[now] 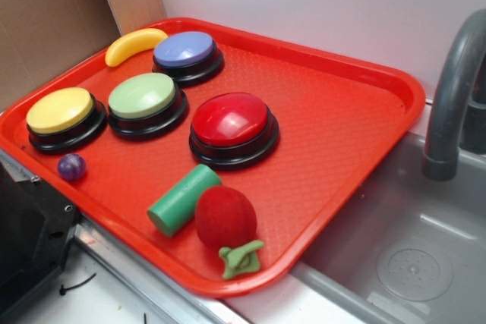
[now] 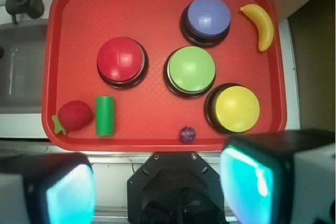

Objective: Push the red button.

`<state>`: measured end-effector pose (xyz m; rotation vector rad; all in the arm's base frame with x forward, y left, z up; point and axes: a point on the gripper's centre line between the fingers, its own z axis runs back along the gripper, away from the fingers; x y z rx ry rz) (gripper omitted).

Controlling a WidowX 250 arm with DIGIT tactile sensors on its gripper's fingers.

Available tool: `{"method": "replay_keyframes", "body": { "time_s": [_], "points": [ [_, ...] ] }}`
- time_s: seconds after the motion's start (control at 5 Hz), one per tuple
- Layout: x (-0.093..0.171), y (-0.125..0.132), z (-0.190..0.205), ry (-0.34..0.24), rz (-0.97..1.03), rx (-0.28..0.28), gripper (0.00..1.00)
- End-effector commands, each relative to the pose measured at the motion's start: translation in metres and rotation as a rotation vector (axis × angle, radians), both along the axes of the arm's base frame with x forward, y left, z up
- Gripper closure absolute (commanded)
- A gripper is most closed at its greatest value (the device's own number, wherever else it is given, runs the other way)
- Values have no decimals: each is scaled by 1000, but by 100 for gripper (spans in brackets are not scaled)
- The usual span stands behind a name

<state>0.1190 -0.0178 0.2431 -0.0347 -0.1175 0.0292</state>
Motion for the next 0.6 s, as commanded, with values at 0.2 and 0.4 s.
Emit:
{"method": "replay_keyframes", "body": {
  "time_s": [0.2,0.4],
  "points": [
    [50,-37,-50,134,-222,59,0],
    [96,-48,-99,142,-318,18,0]
  ]
}}
